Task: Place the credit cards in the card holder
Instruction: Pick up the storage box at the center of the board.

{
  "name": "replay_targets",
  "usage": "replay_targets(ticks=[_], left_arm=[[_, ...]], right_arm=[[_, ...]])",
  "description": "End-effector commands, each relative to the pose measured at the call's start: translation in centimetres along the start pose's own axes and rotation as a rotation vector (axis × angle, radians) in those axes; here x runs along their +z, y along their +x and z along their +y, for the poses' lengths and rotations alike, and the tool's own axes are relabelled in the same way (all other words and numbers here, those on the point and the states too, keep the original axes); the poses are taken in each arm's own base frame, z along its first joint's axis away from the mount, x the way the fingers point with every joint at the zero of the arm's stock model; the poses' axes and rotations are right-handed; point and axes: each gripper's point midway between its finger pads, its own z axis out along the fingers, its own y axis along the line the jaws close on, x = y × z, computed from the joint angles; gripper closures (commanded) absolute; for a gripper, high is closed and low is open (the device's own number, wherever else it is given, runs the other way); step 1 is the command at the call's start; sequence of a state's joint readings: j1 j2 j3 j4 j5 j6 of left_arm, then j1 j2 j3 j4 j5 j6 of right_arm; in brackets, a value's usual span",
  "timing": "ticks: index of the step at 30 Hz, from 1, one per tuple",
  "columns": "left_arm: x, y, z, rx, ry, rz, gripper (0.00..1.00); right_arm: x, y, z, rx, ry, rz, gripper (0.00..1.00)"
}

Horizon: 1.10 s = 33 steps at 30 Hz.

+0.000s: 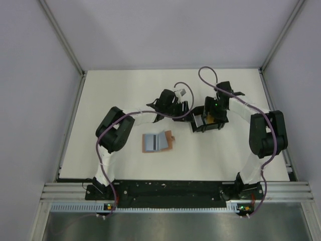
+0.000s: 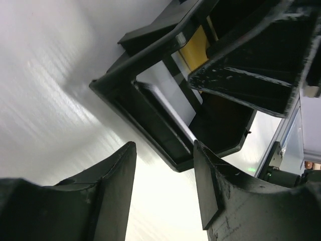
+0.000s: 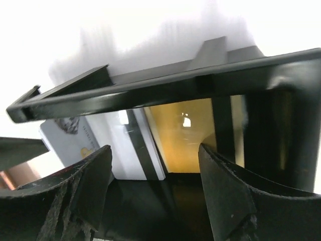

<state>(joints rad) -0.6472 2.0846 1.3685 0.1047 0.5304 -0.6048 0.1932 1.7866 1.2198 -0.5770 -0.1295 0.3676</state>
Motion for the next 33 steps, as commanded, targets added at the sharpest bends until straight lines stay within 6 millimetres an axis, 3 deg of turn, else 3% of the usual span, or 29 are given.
replay_targets(ticks=[1,6,10,13,16,23,25,29,31,33], left_arm=[[-0.5,0.3,-0.1,-0.022,0.0,-0.017,0.46],[-0.4,1.1,0.5,-0.062,-0.022,-0.001,0.47],[-0.4,1.1,0.7,-0.066,-0.029,-0.001,0.47],[-0.1,0.9,0.4,-0.07,-0.016,-0.001,0.47],[0.0,0.7,0.4,-0.069,-0.013,-0.005,0.47],[0.7,0.9,-0.1,-0.082,0.037,0.017,0.47],[0.9,1.0,-0.5,-0.084,0.056,0.022,0.47],[1.4,1.2,-0.8,-0.089,0.08,0.038,0.48],[1.9,1.5,-0.9,-0.093,0.088,0.048,0.48],[2.3,1.6,-1.1,-0.097,0.096,0.056,0.48]], right_arm=[[-2.9,-1.2,3.1,-0.07,-0.163,-0.076,0.28],[-7.7,-3.6,4.3,-0.113,-0.195,-0.223,0.25],[-9.6,-4.7,0.9,-0.05,-0.037,-0.303,0.25],[-9.7,-4.4,-2.1,0.018,0.066,-0.28,0.26],[-9.4,-4.1,-3.1,0.001,0.105,-0.265,0.26],[-5.8,-3.8,-4.7,-0.008,0.177,-0.154,0.27],[-5.1,-3.8,-5.1,-0.013,0.191,-0.137,0.33],[-4.5,-4.0,-5.7,-0.033,0.219,-0.126,0.58],[-5.2,-4.5,-6.0,-0.047,0.245,-0.152,0.71],[-6.3,-5.1,-5.8,-0.073,0.247,-0.187,0.96]])
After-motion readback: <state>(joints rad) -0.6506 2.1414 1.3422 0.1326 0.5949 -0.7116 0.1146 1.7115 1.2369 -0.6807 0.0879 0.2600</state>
